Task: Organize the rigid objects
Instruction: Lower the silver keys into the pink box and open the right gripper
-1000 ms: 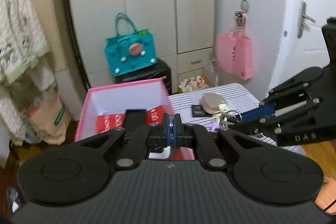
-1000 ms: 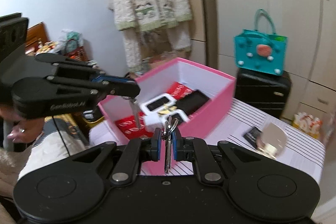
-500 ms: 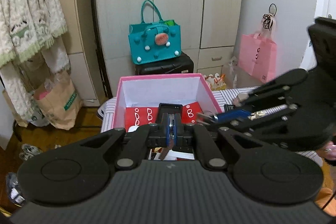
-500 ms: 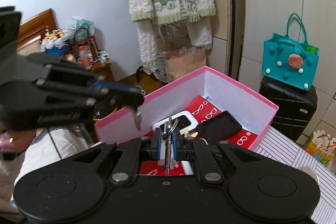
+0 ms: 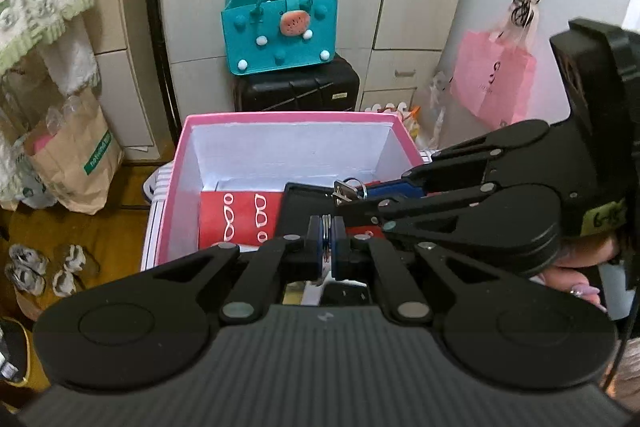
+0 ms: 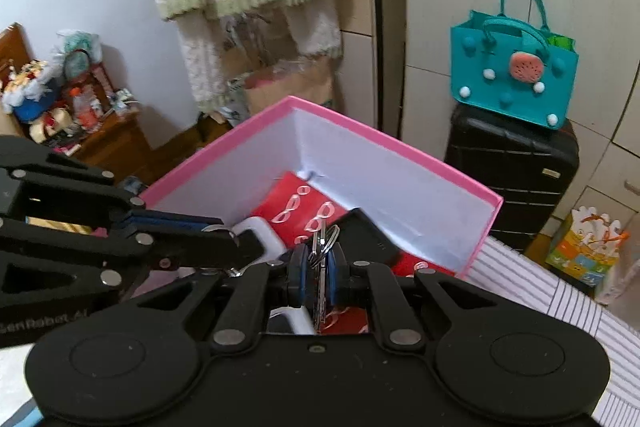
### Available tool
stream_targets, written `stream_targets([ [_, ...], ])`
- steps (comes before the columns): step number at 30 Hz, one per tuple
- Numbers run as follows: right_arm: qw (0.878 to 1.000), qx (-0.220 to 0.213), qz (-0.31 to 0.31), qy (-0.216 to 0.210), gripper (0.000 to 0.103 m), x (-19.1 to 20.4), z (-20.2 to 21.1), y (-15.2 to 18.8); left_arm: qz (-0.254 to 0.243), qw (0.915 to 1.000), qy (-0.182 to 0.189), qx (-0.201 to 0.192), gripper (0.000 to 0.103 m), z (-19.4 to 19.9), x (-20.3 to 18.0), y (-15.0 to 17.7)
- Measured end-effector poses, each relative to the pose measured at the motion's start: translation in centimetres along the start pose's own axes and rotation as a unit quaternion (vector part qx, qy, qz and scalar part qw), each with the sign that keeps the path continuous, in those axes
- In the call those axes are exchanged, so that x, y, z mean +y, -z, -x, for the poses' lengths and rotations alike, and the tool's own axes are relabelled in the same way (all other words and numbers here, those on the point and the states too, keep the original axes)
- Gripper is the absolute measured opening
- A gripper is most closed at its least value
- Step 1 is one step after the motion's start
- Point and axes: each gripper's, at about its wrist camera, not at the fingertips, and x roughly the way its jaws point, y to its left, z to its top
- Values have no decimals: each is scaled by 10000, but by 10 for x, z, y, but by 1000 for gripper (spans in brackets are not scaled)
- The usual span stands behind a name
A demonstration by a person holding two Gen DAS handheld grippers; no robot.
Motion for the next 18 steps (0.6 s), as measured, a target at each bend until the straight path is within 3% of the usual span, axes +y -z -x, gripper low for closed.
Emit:
stream_targets([
  [6,9992,193,-348,32,13,-19,-19,-10,348,9990,126,250,3,-34,17,-10],
  [11,9993,250,-275,71,17,-18,-28,-12,540,9980,7,343,4,-52,24,-8],
  [18,9991,66,-416,54,27,-24,-21,-11,513,9973,-279,456,30,-50,26,-4],
])
